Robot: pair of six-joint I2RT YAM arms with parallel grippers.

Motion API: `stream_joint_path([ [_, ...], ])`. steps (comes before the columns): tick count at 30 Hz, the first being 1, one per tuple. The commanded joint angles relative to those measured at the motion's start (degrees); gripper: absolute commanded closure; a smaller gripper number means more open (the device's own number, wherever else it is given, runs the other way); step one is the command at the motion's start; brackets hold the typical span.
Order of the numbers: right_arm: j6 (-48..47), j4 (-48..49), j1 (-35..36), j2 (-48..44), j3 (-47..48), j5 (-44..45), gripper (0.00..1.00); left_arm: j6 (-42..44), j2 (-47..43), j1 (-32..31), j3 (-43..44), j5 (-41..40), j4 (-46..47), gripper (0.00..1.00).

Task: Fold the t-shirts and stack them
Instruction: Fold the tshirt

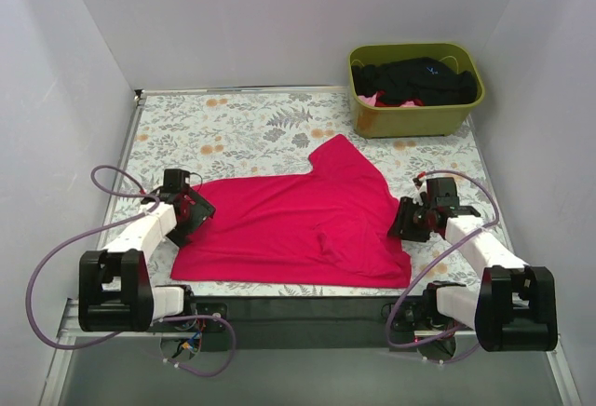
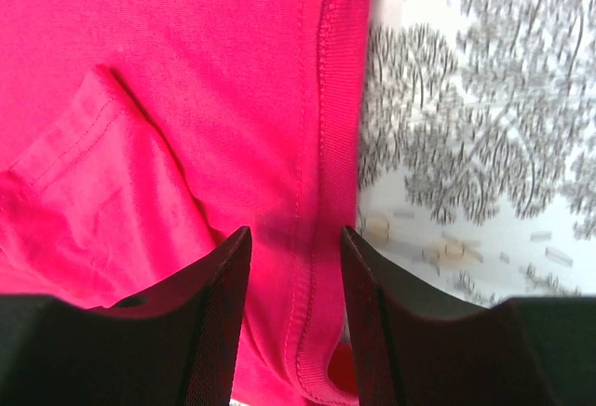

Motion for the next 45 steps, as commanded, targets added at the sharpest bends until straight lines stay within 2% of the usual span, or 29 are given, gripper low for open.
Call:
stream_joint_path([
  [1,0.3,-5.0,-0.1,-3.0,-0.2,-0.1,0.57,1.3,-2.4,0.3,0.4,-1.6,-4.6,0.20],
  [3,-1.1,-5.2,-0.2,-4.2,3.1,0.3,0.57,3.9,-4.0,0.3,2.7,-1.8,-3.7,0.08],
  [4,-1.9,-4.8,-0.3,-4.4,4.4,0.4,0.56,4.7,-5.3,0.3,3.4,-2.0,-1.7,0.05],
  [6,-3.9,-4.0,-0.1,-3.3,9.5,-0.3,0.53,8.4,-6.4,0.4,4.4,-2.9,1.5,0.03],
  [9,-7.7,-2.9,0.0,1.0,15.9,-1.4,0.53,12.8,-5.6,0.4,4.7,-6.1,9.4,0.02],
  [12,-8.5,-0.7,-0.1,5.2,19.8,-2.0,0.53,16.4,0.7,0.4,7.4,-7.9,15.8,0.10],
  [16,-8.3,3.0,-0.1,11.1,23.4,-1.8,0.53,20.5,11.7,0.4,13.0,-9.2,18.6,0.18],
  [20,-8.7,4.8,-0.1,14.4,25.1,-1.2,0.54,23.2,17.1,0.4,15.8,-7.8,20.9,0.33],
  [24,-9.0,5.8,0.0,16.6,25.5,-1.4,0.54,24.6,20.3,0.4,16.6,-5.6,20.3,0.37],
  [30,-8.1,8.7,0.0,18.5,24.1,-3.5,0.54,23.5,20.7,0.4,13.6,-6.8,20.4,0.38],
  [35,-9.6,9.5,-0.1,21.6,25.6,-5.5,0.55,23.7,23.4,0.4,16.0,-6.8,20.0,0.43],
  [37,-9.7,10.5,0.0,22.7,26.1,-6.2,0.56,23.7,23.5,0.4,16.3,-6.8,20.1,0.43],
  [39,-9.8,11.5,0.0,23.6,26.0,-6.6,0.56,23.7,23.7,0.4,16.2,-6.8,20.5,0.37],
  [42,-10.0,12.7,0.4,25.0,26.0,-7.0,0.56,23.8,24.6,0.4,16.3,-5.7,20.5,0.38],
  [43,-10.0,13.3,0.6,25.3,25.9,-7.1,0.56,23.9,24.8,0.4,16.4,-5.6,20.5,0.40],
  [45,-10.3,13.6,0.9,26.4,26.0,-7.5,0.56,24.0,24.9,0.4,16.6,-5.2,20.5,0.51],
])
